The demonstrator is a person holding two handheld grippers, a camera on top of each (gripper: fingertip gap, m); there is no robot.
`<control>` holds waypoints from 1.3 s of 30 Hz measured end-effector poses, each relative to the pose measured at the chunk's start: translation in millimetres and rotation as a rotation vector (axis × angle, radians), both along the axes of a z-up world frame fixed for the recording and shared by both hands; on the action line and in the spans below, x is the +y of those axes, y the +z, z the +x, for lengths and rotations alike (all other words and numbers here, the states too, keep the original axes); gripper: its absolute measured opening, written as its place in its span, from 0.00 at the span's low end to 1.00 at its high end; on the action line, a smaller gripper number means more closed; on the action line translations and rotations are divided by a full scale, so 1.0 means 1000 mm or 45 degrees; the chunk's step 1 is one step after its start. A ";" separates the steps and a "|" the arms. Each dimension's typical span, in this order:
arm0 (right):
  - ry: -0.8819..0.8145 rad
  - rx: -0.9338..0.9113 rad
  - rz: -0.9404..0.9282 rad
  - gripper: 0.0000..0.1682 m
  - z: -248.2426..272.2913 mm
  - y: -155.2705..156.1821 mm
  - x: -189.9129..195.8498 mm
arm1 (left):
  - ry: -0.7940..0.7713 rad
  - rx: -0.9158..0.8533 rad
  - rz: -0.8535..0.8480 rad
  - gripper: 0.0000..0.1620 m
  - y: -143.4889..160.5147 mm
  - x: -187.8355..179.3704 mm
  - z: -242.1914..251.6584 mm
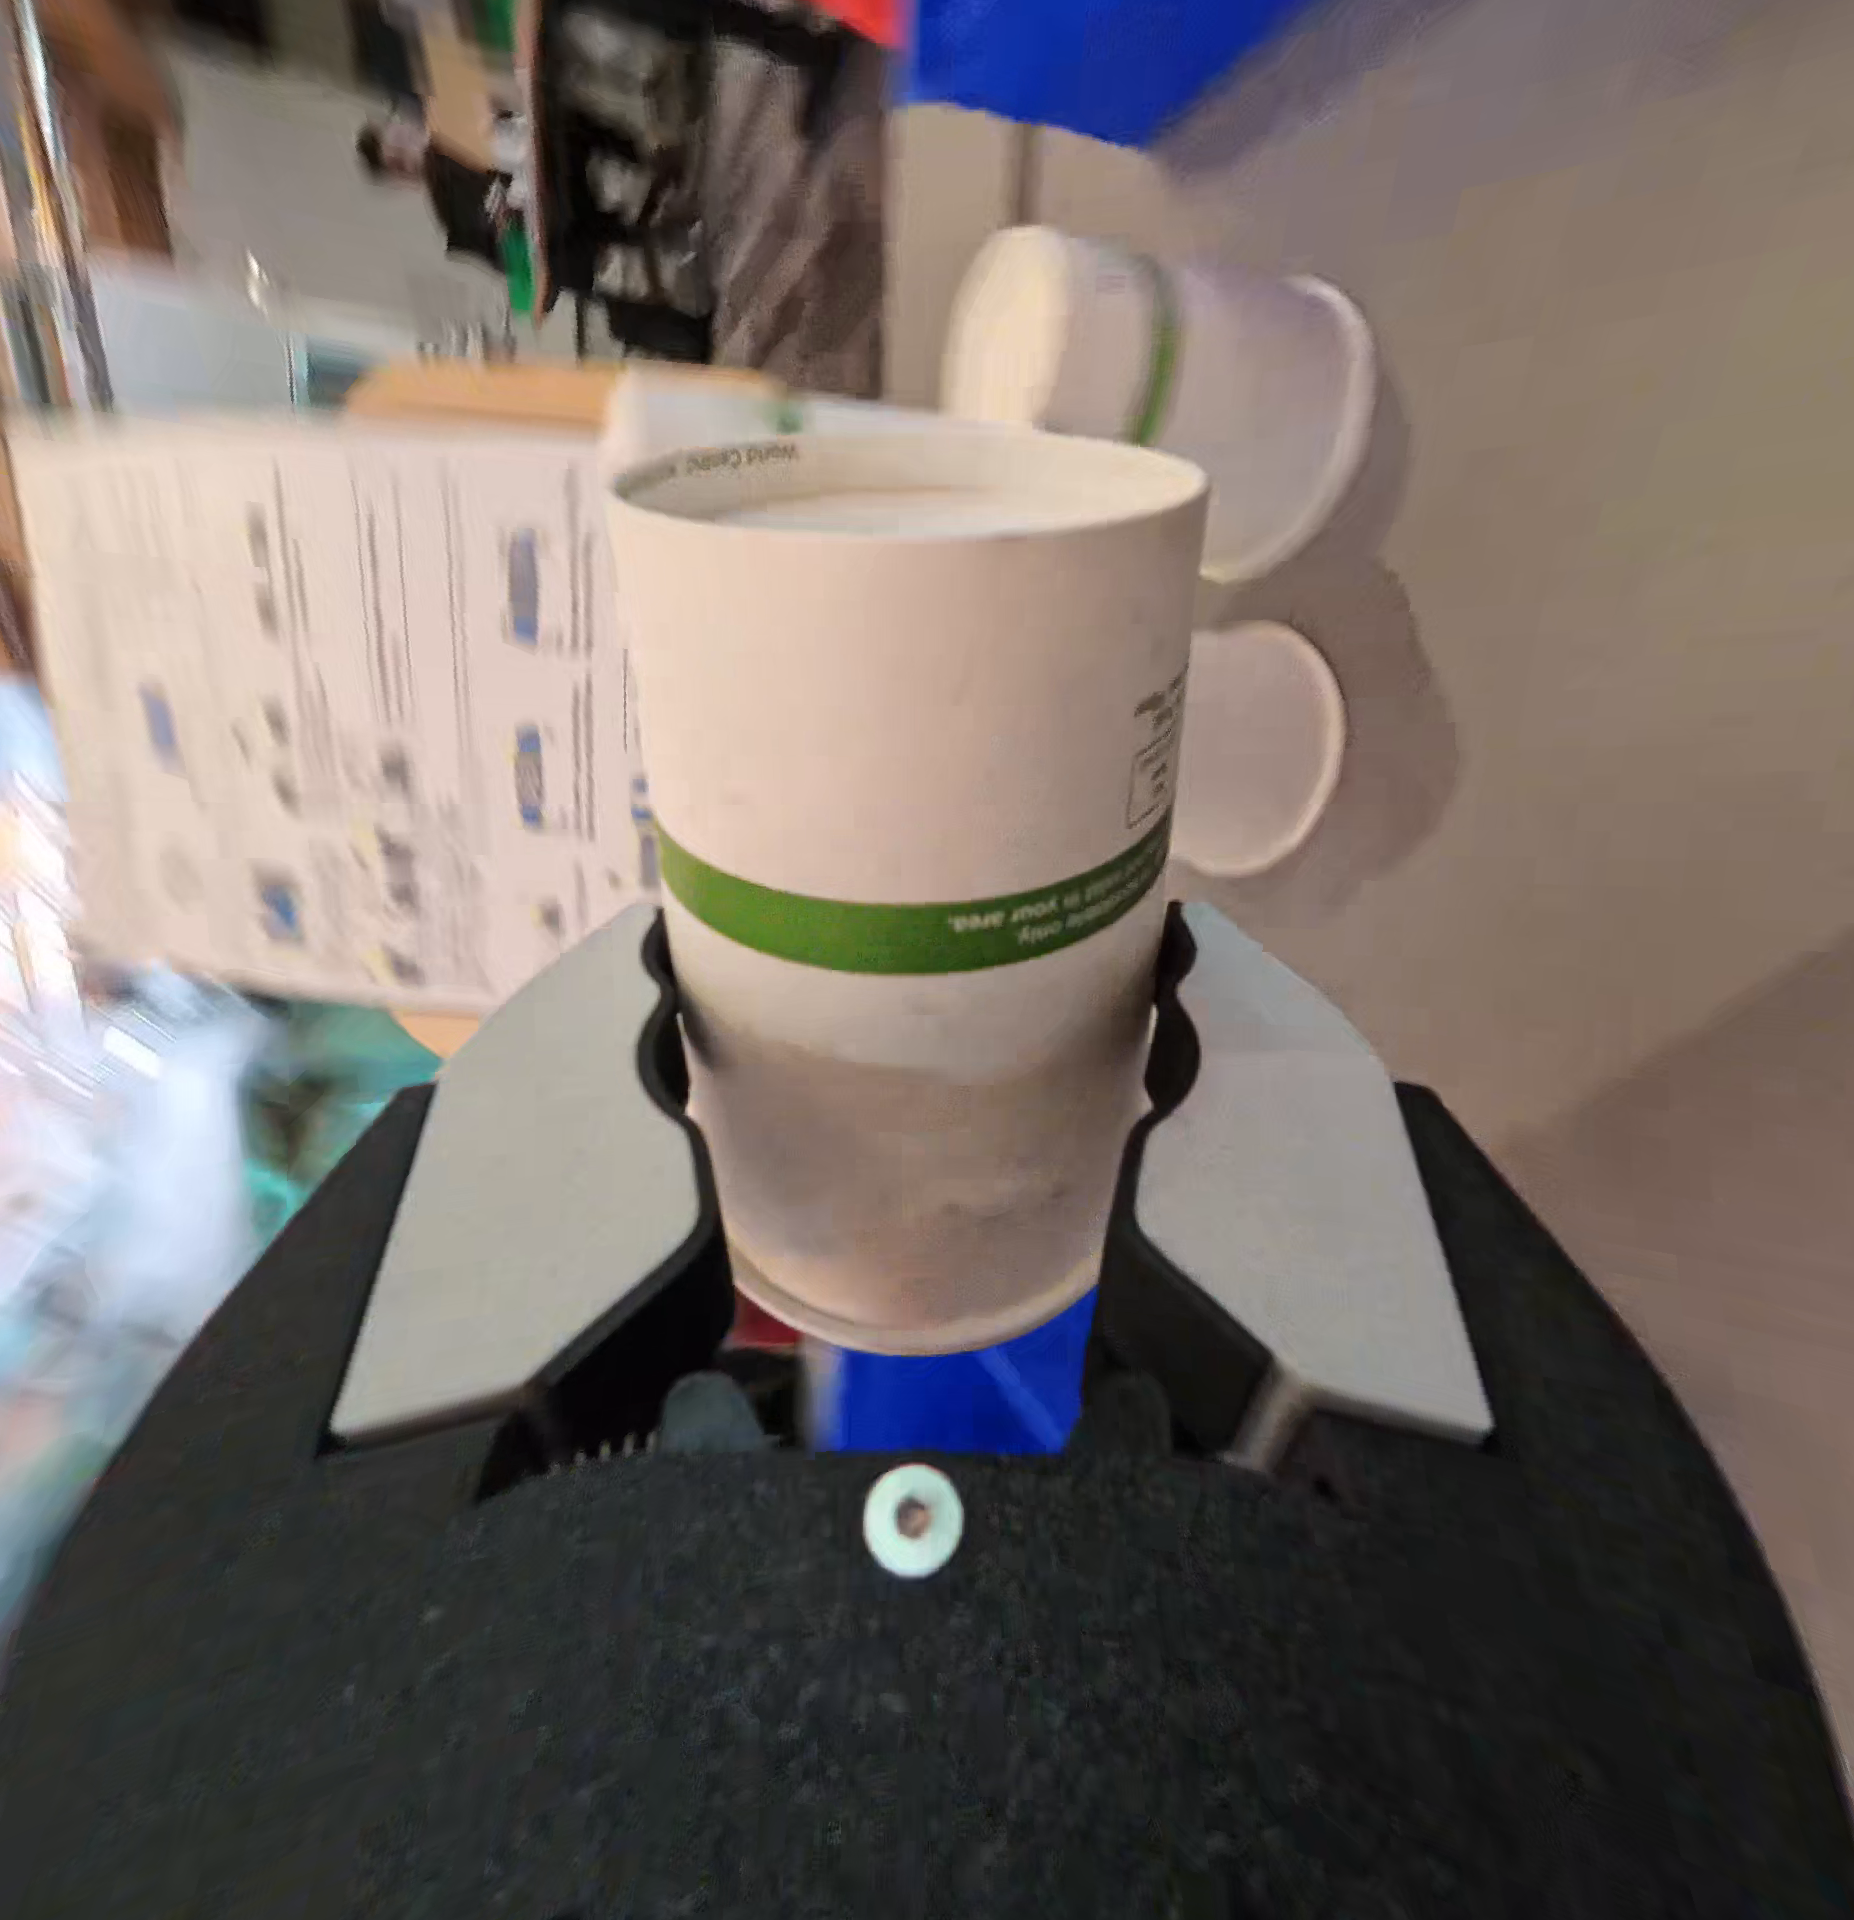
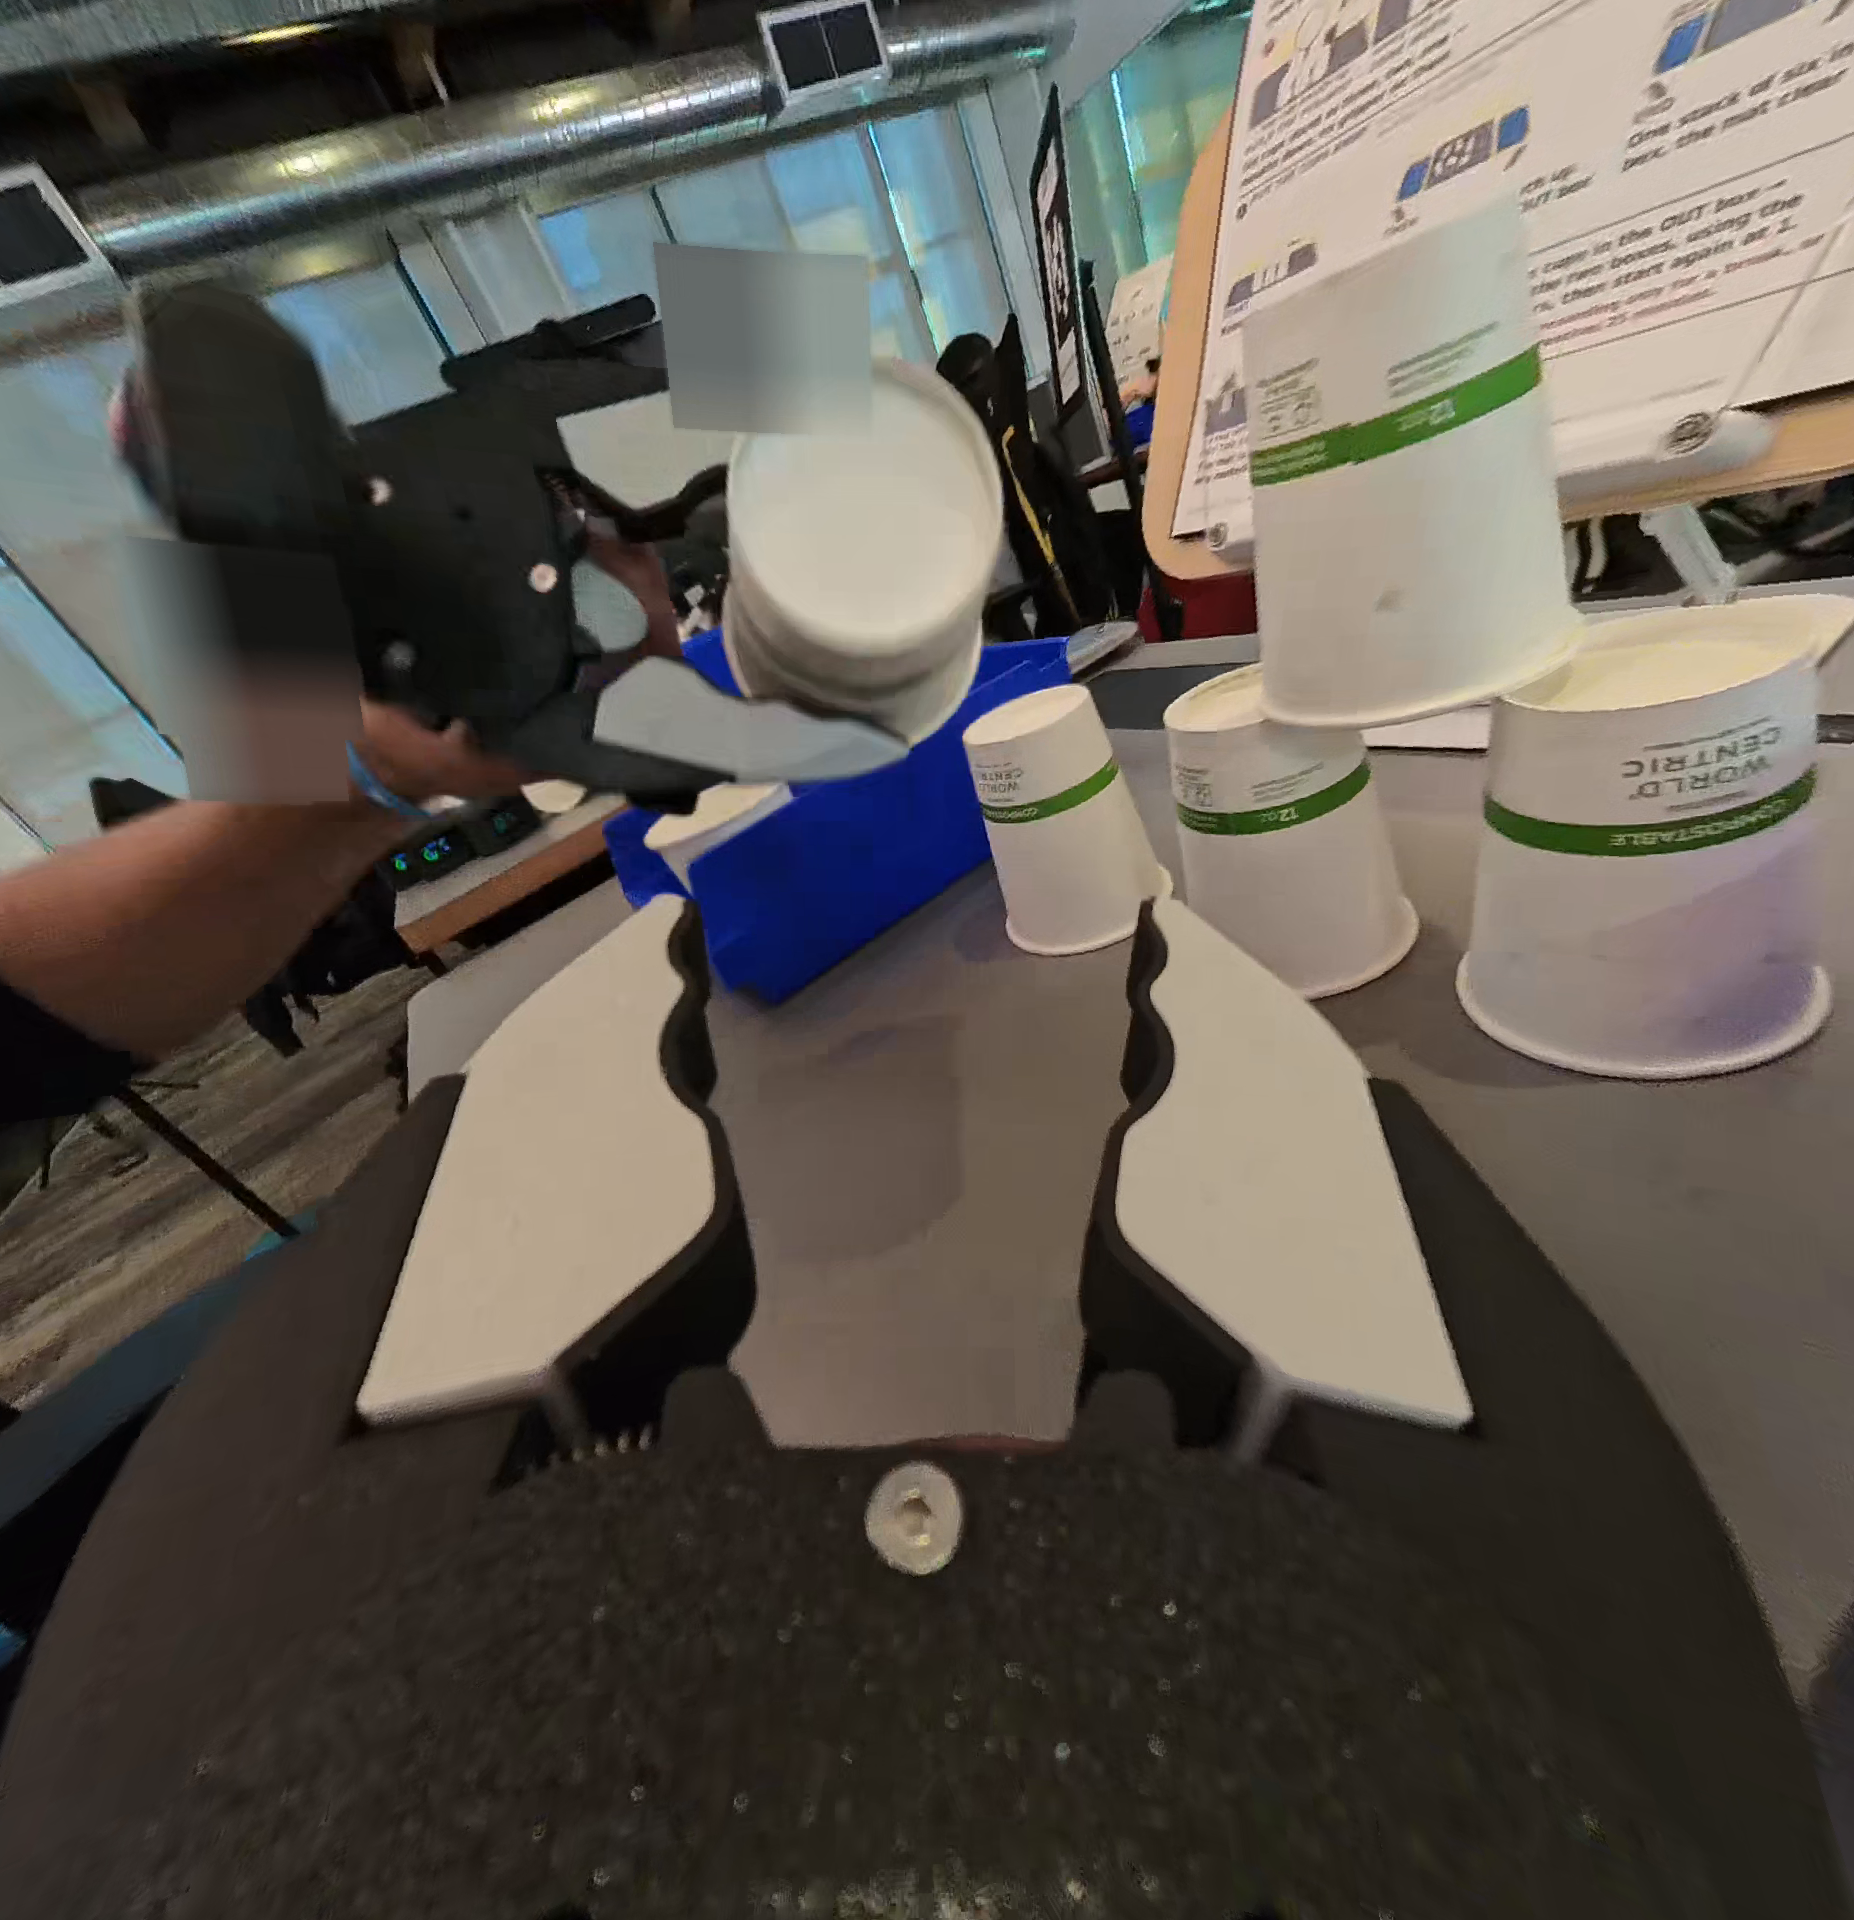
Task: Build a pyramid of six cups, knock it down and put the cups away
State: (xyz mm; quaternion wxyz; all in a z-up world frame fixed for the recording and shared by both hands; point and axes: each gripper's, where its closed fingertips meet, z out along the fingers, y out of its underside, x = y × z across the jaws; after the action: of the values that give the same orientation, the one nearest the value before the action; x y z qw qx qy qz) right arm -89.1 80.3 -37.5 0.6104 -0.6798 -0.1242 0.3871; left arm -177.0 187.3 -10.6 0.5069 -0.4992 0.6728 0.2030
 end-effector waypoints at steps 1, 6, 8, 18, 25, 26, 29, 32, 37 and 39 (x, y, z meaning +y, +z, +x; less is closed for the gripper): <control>0.003 0.010 -0.010 0.44 0.003 -0.001 0.000 | 0.078 -0.210 -0.109 0.53 0.006 0.013 -0.004; 0.049 0.035 -0.073 0.41 -0.001 -0.012 0.000 | 0.365 -1.124 -0.535 0.54 0.026 0.066 -0.012; 0.074 0.027 -0.086 0.40 -0.006 -0.015 -0.003 | 0.480 -1.319 -0.589 0.54 0.024 0.081 -0.012; 0.116 0.015 -0.107 0.37 -0.012 -0.023 -0.009 | 0.770 -1.529 -0.513 0.54 -0.021 0.123 0.008; 0.136 0.014 -0.117 0.38 -0.013 -0.024 -0.009 | 0.738 -1.510 -0.520 0.54 -0.035 0.122 0.012; 0.138 0.011 -0.118 0.38 -0.013 -0.024 -0.009 | 0.740 -1.501 -0.516 0.55 -0.037 0.122 0.012; 0.144 0.010 -0.119 0.38 -0.014 -0.025 -0.009 | 0.726 -1.501 -0.497 0.55 -0.037 0.121 0.012; 0.156 0.013 -0.125 0.38 -0.016 -0.025 -0.010 | 0.696 -1.496 -0.508 0.56 -0.032 0.117 0.013; 0.162 0.030 -0.130 0.39 -0.014 -0.024 -0.011 | 0.539 -1.439 -0.690 0.63 -0.013 0.082 0.007; 0.162 0.025 -0.121 0.39 -0.014 -0.023 -0.012 | 0.488 -1.350 -0.743 0.62 -0.007 0.061 -0.013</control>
State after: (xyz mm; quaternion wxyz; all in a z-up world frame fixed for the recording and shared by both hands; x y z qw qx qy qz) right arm -103.0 68.5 -60.7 0.5529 -0.6949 -0.1427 0.4371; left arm -190.2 248.6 -17.1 0.5690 -0.7612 0.2566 -0.1762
